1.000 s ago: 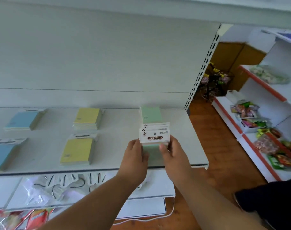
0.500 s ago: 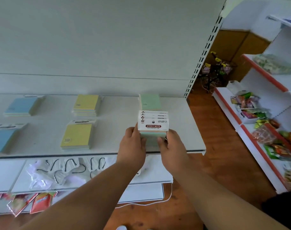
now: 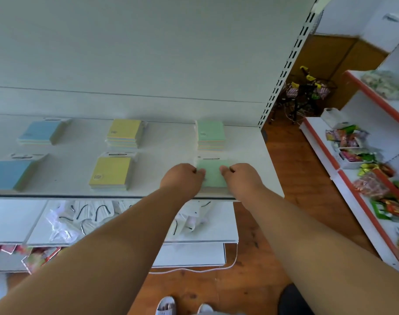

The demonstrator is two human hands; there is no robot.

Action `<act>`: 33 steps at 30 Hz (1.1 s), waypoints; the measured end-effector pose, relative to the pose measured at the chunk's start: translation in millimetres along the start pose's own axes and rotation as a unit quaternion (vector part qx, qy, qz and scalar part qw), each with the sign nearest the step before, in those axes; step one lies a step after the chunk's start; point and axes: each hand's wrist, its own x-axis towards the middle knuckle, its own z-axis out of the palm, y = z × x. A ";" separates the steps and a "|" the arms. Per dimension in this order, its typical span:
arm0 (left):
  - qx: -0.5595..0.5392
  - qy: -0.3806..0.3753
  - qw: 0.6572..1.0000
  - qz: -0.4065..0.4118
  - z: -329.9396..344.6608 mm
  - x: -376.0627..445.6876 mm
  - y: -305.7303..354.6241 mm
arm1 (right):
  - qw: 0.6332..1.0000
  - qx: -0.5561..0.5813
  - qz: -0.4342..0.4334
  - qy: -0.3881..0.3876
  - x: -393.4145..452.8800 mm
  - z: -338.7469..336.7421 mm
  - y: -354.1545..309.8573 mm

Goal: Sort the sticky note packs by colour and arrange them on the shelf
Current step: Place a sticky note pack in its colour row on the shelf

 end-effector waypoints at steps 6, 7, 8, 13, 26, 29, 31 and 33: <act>0.067 0.070 0.993 0.067 -3.2 -25.3 -29.1 | 0.985 0.007 -0.157 0.066 -26.6 -0.4 44.6; 0.118 0.074 0.985 0.098 -1.2 -29.5 -33.4 | 0.982 -0.017 -0.182 0.056 -29.0 0.7 52.1; 0.161 0.078 0.975 0.129 0.8 -31.5 -35.6 | 0.977 -0.053 -0.201 0.041 -29.7 1.4 56.6; 0.235 0.062 0.951 0.189 3.7 -24.4 -28.7 | 0.963 -0.138 -0.231 0.013 -21.0 2.3 47.3; 0.197 0.056 0.965 0.164 10.2 -16.0 -20.1 | 0.971 -0.141 -0.195 0.008 -17.6 6.1 42.4; 0.156 0.020 0.979 0.129 7.1 -15.4 -20.7 | 0.974 -0.138 -0.180 -0.001 -17.1 5.0 41.6; 0.126 -0.006 0.986 0.113 -0.6 -13.3 -22.1 | 0.976 -0.135 -0.170 -0.013 -16.7 0.2 44.2; 0.086 -0.007 0.993 0.080 -9.2 -9.0 -24.2 | 0.982 -0.106 -0.158 -0.011 -16.5 -6.6 48.8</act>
